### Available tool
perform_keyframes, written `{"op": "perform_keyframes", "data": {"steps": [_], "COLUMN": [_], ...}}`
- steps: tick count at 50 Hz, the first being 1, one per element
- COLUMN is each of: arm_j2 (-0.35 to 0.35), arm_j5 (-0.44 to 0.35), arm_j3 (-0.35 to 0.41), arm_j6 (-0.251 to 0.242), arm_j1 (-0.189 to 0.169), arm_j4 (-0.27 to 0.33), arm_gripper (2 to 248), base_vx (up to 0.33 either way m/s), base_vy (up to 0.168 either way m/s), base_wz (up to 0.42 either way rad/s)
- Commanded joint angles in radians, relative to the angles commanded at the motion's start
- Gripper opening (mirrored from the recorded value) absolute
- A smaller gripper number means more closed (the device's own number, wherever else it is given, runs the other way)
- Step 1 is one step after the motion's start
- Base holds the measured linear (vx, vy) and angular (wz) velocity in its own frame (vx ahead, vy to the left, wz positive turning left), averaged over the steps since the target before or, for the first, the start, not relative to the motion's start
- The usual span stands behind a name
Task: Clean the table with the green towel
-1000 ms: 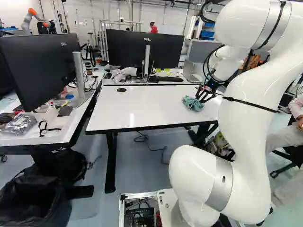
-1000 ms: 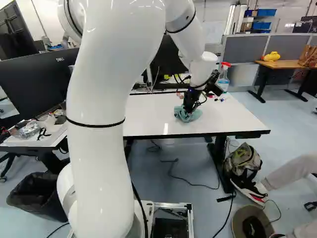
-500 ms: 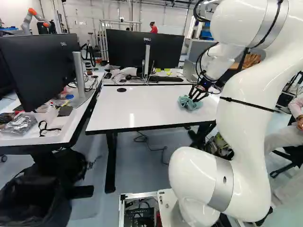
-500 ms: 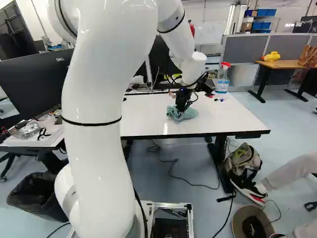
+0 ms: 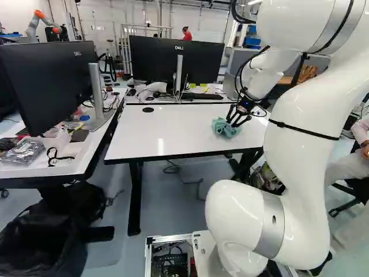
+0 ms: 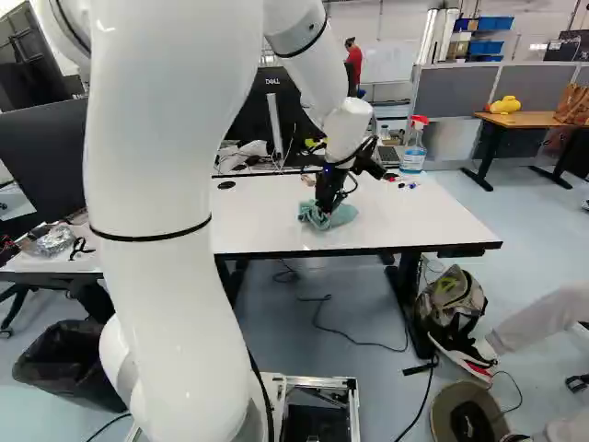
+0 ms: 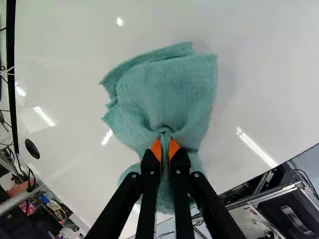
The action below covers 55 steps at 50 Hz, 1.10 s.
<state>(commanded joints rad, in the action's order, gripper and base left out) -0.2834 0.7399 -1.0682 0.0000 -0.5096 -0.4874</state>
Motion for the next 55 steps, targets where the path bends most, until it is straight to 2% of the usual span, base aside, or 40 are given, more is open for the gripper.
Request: {"op": "perform_keyframes", "data": {"steps": [14, 28, 55], "arm_j2": [0.054, 0.087, 0.068], "arm_j5": [0.000, 0.000, 0.000], "arm_j3": [0.068, 0.109, 0.085], "arm_j6": [0.000, 0.000, 0.000], "arm_j1": [-0.032, -0.087, -0.195], "arm_j4": [0.000, 0.000, 0.000], "arm_gripper": [37, 37, 37], "base_vx": [0.000, 0.000, 0.000], "base_vy": [0.000, 0.000, 0.000], "base_wz": [0.000, 0.000, 0.000]}}
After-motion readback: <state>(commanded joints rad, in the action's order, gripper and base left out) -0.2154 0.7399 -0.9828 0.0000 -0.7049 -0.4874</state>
